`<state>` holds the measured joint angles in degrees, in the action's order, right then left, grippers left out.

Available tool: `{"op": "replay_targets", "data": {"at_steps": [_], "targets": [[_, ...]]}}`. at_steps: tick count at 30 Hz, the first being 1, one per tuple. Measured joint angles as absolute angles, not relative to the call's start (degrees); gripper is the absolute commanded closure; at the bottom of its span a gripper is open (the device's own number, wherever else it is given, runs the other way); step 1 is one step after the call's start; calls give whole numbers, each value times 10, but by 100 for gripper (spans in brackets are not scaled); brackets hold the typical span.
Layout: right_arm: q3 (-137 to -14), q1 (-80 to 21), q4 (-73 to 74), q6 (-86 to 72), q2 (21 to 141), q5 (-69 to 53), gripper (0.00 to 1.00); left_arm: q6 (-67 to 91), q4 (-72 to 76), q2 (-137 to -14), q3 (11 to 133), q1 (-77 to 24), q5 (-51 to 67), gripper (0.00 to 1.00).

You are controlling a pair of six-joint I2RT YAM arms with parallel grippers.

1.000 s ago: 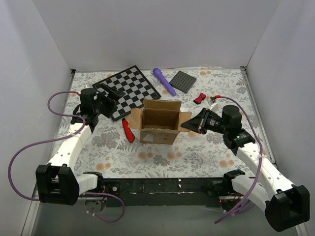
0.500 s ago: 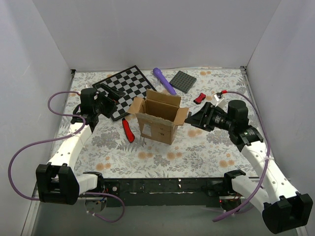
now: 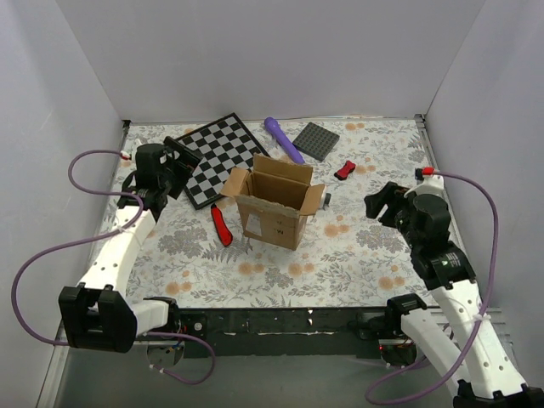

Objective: Unpack the express box
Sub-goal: Reset both arms

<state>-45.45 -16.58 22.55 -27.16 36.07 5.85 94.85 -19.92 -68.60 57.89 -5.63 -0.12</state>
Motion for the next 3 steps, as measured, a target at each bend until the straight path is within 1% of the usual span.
{"op": "replay_targets", "data": {"at_steps": [3], "targets": [[-402, -165, 233, -249, 355, 122, 27, 936, -213, -684, 579, -65, -31, 2]]}}
